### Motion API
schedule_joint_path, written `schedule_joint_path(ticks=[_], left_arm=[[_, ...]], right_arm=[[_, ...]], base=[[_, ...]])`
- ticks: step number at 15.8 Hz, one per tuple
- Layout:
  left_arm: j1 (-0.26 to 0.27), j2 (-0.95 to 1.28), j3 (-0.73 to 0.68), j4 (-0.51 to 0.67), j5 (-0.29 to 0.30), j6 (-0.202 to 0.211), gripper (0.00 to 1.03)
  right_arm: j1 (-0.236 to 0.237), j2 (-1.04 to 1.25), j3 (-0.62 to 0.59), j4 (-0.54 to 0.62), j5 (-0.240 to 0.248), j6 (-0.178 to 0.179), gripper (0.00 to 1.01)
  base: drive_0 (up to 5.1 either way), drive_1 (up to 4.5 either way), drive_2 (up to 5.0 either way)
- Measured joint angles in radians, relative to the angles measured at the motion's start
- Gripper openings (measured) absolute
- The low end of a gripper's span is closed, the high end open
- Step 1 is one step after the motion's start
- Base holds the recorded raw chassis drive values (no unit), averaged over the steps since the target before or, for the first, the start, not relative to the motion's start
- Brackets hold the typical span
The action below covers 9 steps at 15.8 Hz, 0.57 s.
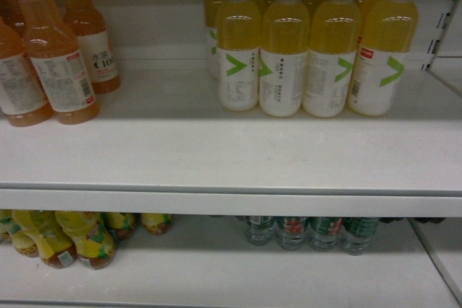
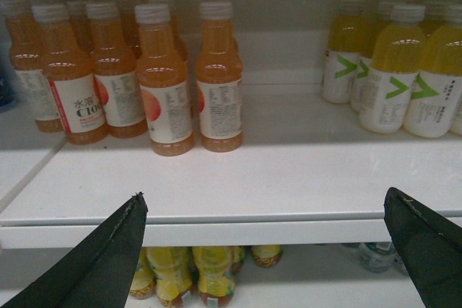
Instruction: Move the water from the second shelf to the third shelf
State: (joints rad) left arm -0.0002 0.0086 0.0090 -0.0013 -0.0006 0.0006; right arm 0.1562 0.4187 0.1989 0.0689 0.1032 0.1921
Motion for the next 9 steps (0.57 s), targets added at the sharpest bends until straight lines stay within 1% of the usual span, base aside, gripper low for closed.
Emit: schedule_joint_path(ticks=[1, 9], left_arm=[[0.0, 0.0, 0.0, -0.002, 0.001, 0.0, 0.98], [0.0, 0.0, 0.0, -0.007, 0.0, 0.0, 0.98]], right_arm=[[0.0, -0.002, 0.0, 0.003, 0.0, 0.0, 0.39], [0.0, -0.001, 0.0, 0.001, -0.001, 0.0, 0.39]], base=[[0.0, 0.0, 0.0], [-4.9, 2.49, 2.5]])
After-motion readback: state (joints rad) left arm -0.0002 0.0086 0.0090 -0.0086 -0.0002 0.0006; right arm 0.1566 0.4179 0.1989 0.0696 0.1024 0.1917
